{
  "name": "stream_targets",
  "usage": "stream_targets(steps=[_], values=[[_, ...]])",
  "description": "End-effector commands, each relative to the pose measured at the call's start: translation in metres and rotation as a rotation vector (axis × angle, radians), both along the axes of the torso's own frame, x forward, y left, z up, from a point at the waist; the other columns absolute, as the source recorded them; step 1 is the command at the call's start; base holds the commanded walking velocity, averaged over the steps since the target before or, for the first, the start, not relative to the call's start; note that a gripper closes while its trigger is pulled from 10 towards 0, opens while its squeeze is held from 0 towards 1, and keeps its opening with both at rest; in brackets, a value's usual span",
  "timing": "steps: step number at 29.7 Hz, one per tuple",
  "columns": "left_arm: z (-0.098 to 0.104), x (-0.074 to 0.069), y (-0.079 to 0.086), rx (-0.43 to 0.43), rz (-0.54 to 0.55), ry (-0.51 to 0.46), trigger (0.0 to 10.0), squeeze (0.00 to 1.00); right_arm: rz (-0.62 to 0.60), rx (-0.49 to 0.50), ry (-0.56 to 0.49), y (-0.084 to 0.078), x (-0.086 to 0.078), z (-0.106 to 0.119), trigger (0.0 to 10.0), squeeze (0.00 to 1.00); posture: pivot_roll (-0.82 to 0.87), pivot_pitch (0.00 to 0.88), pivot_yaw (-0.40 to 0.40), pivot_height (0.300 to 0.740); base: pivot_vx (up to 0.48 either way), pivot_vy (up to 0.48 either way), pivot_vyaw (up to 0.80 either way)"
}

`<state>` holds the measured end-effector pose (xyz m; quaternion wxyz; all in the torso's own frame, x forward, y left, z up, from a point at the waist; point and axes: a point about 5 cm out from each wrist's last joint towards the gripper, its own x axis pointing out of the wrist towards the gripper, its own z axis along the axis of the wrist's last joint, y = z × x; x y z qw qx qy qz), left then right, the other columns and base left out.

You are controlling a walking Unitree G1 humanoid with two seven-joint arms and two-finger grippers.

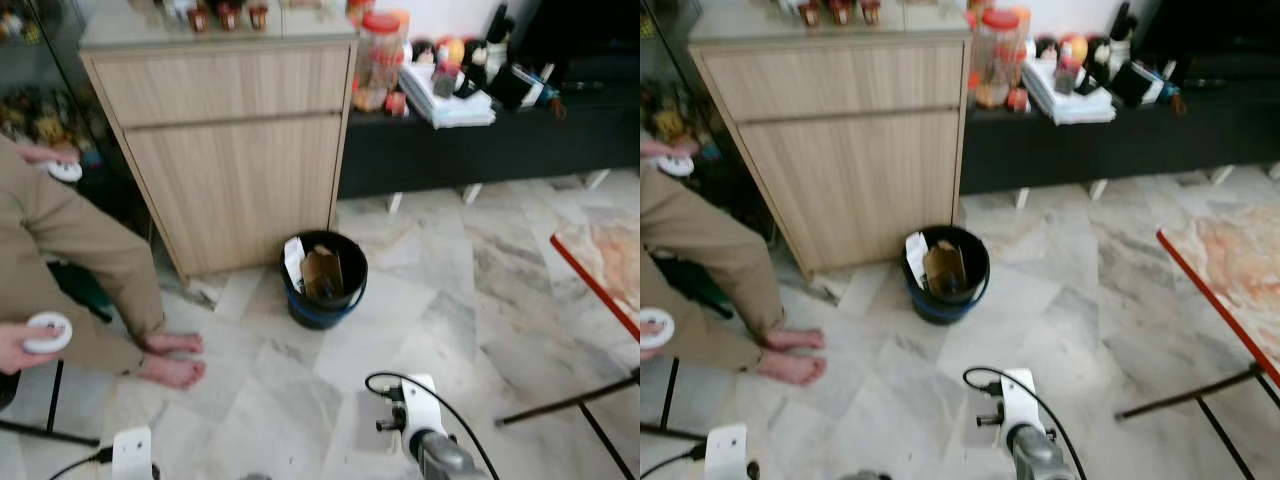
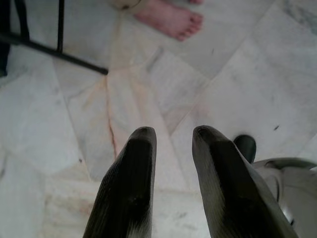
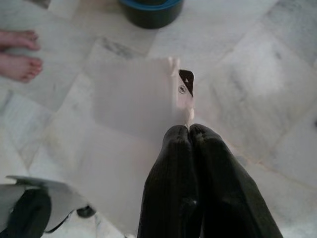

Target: Picking trash to rubbish bin

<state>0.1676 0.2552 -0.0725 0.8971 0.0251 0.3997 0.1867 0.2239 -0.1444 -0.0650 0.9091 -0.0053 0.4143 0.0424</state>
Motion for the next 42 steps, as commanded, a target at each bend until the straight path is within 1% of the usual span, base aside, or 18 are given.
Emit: stream_targets(steps=[1,8,13,15,23,26,30,33,39,42], values=[[-0.005,-0.005,-0.007,-0.025,0.005,0.026,10.0,0.0,-0.005,-0.017,0.03,-0.009,-0.007,-0.004,10.0,0.0,0.13,0.182,-0.053,0.74,0.48,0.0,0.0],[-0.004,-0.004,-0.004,-0.021,0.003,0.023,10.0,0.0,0.0,-0.017,0.031,-0.007,-0.008,-0.005,10.0,0.0,0.14,0.192,-0.042,0.74,0.48,0.0,0.0],[-0.003,-0.004,-0.003,-0.017,0.001,0.023,10.0,0.0,-0.001,-0.014,0.021,-0.007,-0.008,-0.005,10.0,0.0,0.14,0.195,-0.037,0.74,0.48,0.0,0.72],[-0.003,-0.004,-0.003,-0.016,-0.001,0.022,10.0,0.0,-0.028,0.004,0.025,-0.007,-0.009,-0.005,10.0,0.0,0.14,0.196,-0.035,0.74,0.48,0.0,0.0],[-0.003,-0.001,-0.005,-0.02,-0.012,0.019,10.0,0.0,-0.026,0.013,0.023,-0.006,-0.009,-0.005,10.0,0.0,0.14,0.195,-0.034,0.74,0.48,0.0,0.0],[-0.003,-0.001,-0.005,-0.021,-0.014,0.019,10.0,0.0,-0.03,0.036,0.02,-0.005,-0.009,-0.005,10.0,0.0,0.14,0.193,-0.033,0.74,0.48,0.0,0.0],[-0.003,-0.001,-0.006,-0.022,-0.016,0.019,10.0,0.0,-0.022,0.041,0.014,-0.004,-0.007,-0.004,10.0,0.0,0.14,0.19,-0.033,0.74,0.48,0.0,-0.8],[-0.003,-0.001,-0.006,-0.02,-0.021,0.017,10.0,0.0,-0.014,0.034,0.005,-0.004,-0.007,-0.003,10.0,0.0,0.14,0.185,-0.033,0.74,0.48,0.0,0.0],[0.0,0.006,-0.007,-0.017,-0.043,-0.006,10.0,0.0,-0.003,0.039,-0.004,-0.003,-0.004,-0.002,10.0,0.0,0.14,0.174,-0.034,0.74,0.48,0.0,0.0],[0.004,0.013,-0.009,-0.004,-0.081,-0.03,10.0,0.0,0.043,0.038,-0.026,0.002,0.001,0.001,10.0,0.0,0.14,0.168,-0.033,0.74,0.48,0.0,0.0]])
